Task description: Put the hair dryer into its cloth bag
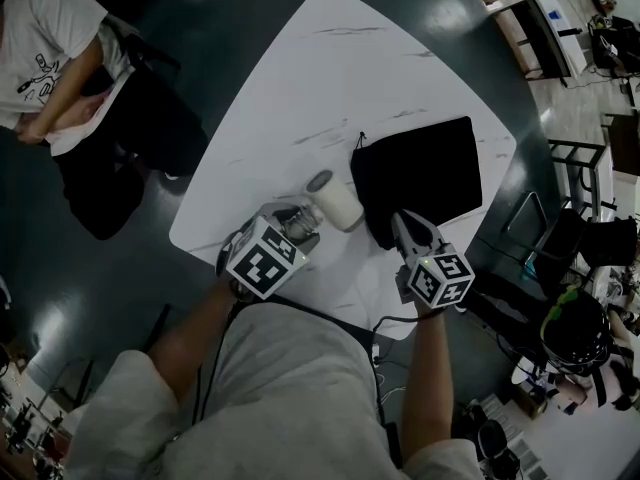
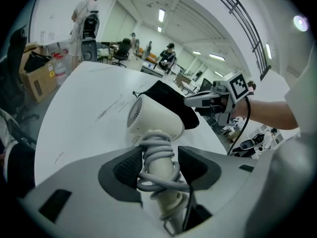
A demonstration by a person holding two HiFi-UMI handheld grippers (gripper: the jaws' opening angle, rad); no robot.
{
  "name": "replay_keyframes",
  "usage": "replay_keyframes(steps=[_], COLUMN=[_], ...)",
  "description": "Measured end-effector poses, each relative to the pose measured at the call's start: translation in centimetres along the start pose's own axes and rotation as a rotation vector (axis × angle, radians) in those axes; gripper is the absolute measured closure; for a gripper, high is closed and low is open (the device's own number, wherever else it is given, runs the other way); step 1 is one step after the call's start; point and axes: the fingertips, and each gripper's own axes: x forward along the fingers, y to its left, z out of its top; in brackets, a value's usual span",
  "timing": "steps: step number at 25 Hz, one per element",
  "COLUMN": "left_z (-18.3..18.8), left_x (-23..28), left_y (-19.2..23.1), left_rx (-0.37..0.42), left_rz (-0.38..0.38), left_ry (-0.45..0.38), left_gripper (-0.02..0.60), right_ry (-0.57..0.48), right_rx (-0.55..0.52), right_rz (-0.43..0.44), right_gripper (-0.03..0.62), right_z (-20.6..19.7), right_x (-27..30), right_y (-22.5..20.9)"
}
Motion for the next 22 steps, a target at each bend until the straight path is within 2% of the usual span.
replay_keyframes(steps=[7, 15, 22], left_z=[0.8, 0.5, 0.8], left_x=[0.9, 2.7, 3.2], left_y=[-1.2, -1.4, -1.8], left_rx=[0.040, 0.025, 0.024], left_rz=[-0.043, -0.083, -0.085], left_ry=[0.025, 0.062, 0.067], left_gripper=[0.351, 0.351, 0.351], right_ry=[-0.008, 0.009, 0.013], right_rx=[-0.097, -0.162, -0.199], right_rz=[-0.067, -0.080, -0.072], right_gripper=[0.571, 0.571, 0.571], right_z=[1.1, 1.2, 1.3], right_x=[-0.6, 0.0, -0.1], right_y=[0.7, 2.1, 3.4])
